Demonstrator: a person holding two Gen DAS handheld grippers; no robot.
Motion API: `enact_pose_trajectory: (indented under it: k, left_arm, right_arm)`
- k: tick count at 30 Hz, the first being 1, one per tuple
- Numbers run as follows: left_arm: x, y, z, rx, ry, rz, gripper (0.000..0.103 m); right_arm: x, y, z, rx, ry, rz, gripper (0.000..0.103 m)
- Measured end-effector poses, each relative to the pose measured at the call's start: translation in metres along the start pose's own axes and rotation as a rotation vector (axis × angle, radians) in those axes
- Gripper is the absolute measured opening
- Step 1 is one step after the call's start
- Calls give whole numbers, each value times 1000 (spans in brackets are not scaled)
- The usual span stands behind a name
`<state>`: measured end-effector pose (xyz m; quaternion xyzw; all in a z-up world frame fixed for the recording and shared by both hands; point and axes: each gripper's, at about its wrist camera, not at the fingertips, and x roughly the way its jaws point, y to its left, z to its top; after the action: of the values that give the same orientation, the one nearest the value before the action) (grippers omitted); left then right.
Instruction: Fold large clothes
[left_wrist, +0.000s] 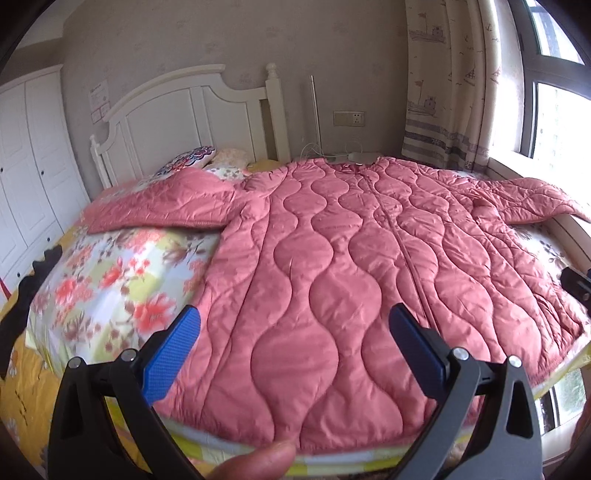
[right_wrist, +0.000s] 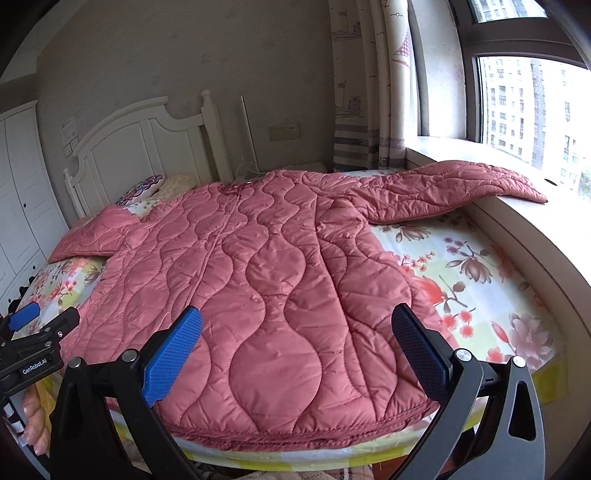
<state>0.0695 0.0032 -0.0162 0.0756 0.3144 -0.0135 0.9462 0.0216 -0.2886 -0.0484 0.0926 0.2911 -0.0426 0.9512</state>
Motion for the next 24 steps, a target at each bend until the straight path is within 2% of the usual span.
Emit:
enact_pose_trajectory:
  k: [2,8,12,15,17,19,21,24]
  left_arm:
    - [20,-5,17,3,27,15,101]
    - [97,-24,64,-97,146,57,101]
    - [152,-59,92,14,209,81,101]
    - [187,-71,101,45,230,126,101]
    - [210,-75,101,73,265,111,101]
    - [228,-76,96,109,300,95,101]
    - [234,-71,89,118,272,54,101]
    - [238,-56,82,73,241,-31,101]
  right_arm:
    - [12,-12,13,27,31,8,99]
    - [69,-59,41,144,143,-72,99]
    - [108,-92,64,197,213,-107,99]
    - [136,-116,85,210,238,-157,99]
    - [156,-133,98,225,261,-194,99]
    - [175,-150,108,267,283,-195,99]
    - [193,-164,113,308,302,-215,99]
    - [215,-179,116,358,320,-247,99]
